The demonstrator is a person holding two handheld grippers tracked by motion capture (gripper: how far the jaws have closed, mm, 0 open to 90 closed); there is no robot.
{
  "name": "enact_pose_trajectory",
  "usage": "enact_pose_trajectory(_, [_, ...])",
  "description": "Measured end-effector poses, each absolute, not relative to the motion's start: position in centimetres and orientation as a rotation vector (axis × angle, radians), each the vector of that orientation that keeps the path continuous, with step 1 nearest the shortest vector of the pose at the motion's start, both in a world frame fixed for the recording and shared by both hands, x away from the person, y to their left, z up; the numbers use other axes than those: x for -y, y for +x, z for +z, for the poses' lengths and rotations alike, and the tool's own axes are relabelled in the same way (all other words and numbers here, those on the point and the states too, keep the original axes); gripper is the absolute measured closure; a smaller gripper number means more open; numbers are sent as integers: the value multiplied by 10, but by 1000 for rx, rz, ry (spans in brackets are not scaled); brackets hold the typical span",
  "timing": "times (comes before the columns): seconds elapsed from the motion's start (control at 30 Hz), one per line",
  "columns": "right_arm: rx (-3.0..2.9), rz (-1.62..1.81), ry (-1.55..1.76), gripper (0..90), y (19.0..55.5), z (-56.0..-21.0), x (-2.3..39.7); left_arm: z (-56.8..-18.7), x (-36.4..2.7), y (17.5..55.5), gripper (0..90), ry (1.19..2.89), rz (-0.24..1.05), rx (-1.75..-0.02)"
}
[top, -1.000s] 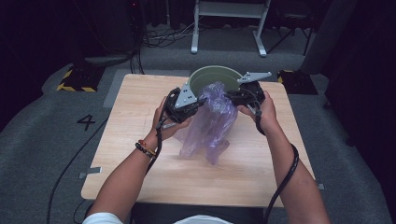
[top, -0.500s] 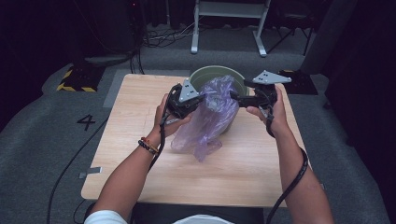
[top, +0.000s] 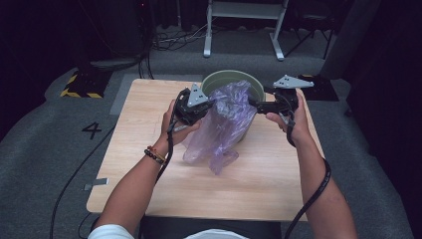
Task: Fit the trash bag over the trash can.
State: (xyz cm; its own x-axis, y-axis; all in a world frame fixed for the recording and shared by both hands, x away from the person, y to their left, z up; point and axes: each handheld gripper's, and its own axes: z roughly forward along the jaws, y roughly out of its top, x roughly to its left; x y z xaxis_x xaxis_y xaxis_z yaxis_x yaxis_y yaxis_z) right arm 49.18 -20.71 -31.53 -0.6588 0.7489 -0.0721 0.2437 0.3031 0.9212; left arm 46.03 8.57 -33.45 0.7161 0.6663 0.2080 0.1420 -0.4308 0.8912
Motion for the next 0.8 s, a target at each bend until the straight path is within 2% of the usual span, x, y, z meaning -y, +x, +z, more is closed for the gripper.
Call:
enact_pose_trajectory(0.4, [-2045,1423,737,248,471,-304,187,-336,-77,461,900,1984,692,-628])
enact_pose_trajectory(0.67, [-2207,1458,521,268,440,-322,178,-337,-78,463,900,1982,692,-642])
enact_pose_trajectory(0.73, [-2232,1436,509,304,437,-330,176,-337,-78,463,900,1980,689,-642])
enact_pose_trajectory(0.8, [-2248,1417,497,393,437,-338,174,-337,-78,463,900,1978,687,-641])
